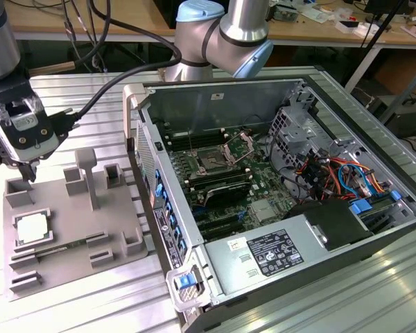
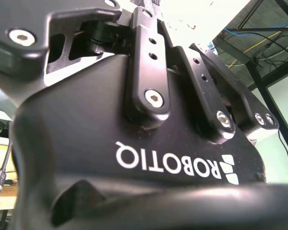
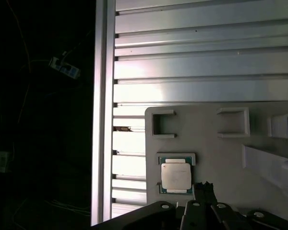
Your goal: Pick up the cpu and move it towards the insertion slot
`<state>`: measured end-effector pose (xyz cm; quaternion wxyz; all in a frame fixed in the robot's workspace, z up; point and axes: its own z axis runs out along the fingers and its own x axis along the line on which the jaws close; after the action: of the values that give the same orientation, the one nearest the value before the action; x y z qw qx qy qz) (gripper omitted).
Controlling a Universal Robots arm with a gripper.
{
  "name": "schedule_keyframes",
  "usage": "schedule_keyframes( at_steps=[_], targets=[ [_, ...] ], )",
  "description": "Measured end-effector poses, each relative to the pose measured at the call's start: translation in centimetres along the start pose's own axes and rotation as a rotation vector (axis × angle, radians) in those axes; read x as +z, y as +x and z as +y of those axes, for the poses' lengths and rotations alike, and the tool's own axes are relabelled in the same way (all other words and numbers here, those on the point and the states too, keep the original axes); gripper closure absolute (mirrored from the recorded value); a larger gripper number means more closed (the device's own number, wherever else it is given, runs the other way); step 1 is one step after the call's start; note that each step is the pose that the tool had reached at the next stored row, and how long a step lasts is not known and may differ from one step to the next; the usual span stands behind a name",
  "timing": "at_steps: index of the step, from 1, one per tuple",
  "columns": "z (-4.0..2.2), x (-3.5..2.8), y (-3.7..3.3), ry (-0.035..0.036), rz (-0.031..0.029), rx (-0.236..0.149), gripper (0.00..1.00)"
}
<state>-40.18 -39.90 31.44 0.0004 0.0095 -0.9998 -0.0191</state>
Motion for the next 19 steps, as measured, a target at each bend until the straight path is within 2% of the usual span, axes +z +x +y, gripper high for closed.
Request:
schedule_keyframes(
  at_steps=[19],
  targets=[
    [-0.03, 0.37, 0.01, 0.0, 0.0, 0.0, 0.89]
  ],
)
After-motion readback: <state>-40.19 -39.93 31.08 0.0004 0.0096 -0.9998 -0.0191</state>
